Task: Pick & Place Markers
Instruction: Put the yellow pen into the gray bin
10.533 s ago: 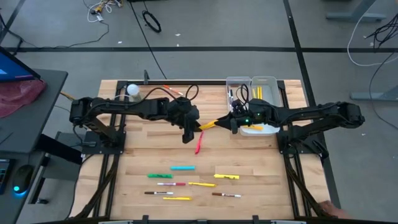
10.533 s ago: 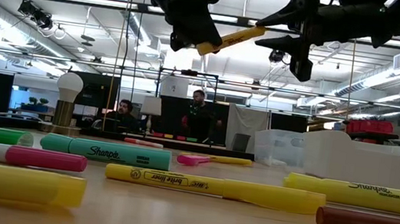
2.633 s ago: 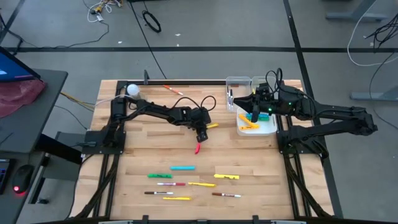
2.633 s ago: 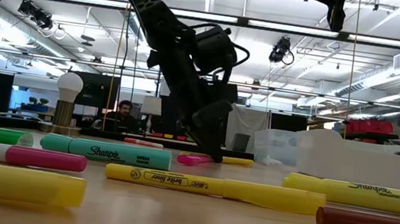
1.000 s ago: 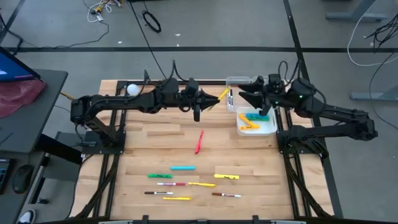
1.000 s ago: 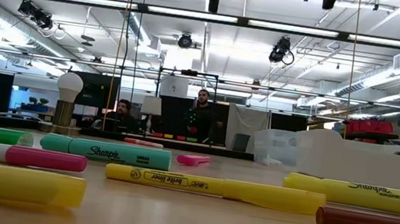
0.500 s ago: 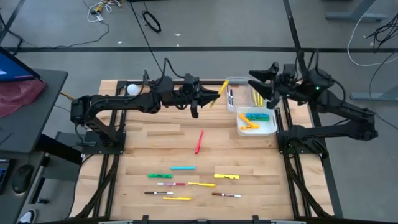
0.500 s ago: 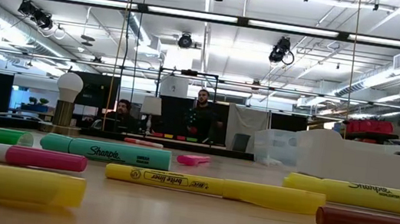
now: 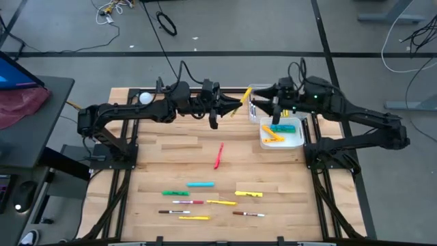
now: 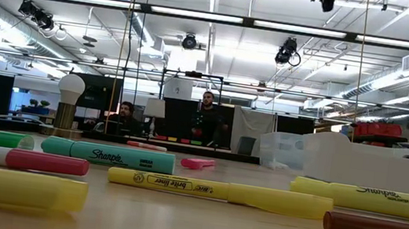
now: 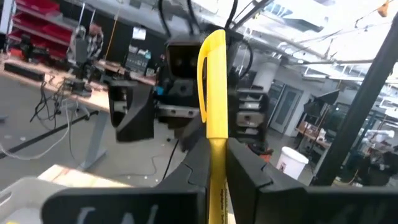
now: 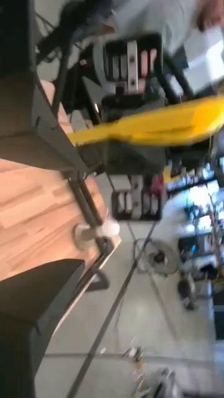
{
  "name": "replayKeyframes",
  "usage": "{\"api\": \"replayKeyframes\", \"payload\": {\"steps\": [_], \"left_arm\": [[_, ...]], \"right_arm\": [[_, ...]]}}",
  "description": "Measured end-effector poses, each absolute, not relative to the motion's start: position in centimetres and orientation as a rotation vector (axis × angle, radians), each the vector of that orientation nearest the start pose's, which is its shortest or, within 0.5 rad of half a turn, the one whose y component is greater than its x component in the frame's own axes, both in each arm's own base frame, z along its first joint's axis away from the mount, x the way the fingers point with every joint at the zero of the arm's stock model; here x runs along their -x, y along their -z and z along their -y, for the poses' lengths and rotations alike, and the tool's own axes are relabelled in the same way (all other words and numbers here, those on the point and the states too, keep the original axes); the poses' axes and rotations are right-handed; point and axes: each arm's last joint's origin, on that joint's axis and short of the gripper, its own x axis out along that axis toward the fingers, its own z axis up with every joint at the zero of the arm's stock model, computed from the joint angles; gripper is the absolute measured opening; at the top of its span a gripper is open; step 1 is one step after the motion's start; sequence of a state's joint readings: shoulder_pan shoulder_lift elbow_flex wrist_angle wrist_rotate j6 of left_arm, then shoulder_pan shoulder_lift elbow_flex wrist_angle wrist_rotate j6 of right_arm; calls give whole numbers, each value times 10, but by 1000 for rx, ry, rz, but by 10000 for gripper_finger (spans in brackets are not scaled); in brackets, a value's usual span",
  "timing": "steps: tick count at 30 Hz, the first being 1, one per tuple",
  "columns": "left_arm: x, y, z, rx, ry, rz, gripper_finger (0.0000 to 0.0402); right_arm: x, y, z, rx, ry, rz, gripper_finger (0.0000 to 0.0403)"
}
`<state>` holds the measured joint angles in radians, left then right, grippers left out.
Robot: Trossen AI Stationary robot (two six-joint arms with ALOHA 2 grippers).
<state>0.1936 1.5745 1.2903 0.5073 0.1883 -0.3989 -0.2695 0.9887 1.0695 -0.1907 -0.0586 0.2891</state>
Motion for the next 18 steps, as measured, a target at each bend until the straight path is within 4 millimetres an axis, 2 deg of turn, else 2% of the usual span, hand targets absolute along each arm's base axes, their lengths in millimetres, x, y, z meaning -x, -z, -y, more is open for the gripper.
{"api": "replayKeyframes", "payload": {"steps": [4,10,15,18], "left_arm": [[-361,-376,-65,355,37,204,32],[-362,-375,-65,358,32,186,34],[-362,-373,-65,339,27,170,35],[-362,-371,-66,340,22,154,35]], "right_arm": [[-208,-398,55,-265,180,-23,263],[-215,-408,55,-295,144,110,258],[-230,-408,55,-330,75,160,238],[-238,-404,56,-349,71,160,207]]}}
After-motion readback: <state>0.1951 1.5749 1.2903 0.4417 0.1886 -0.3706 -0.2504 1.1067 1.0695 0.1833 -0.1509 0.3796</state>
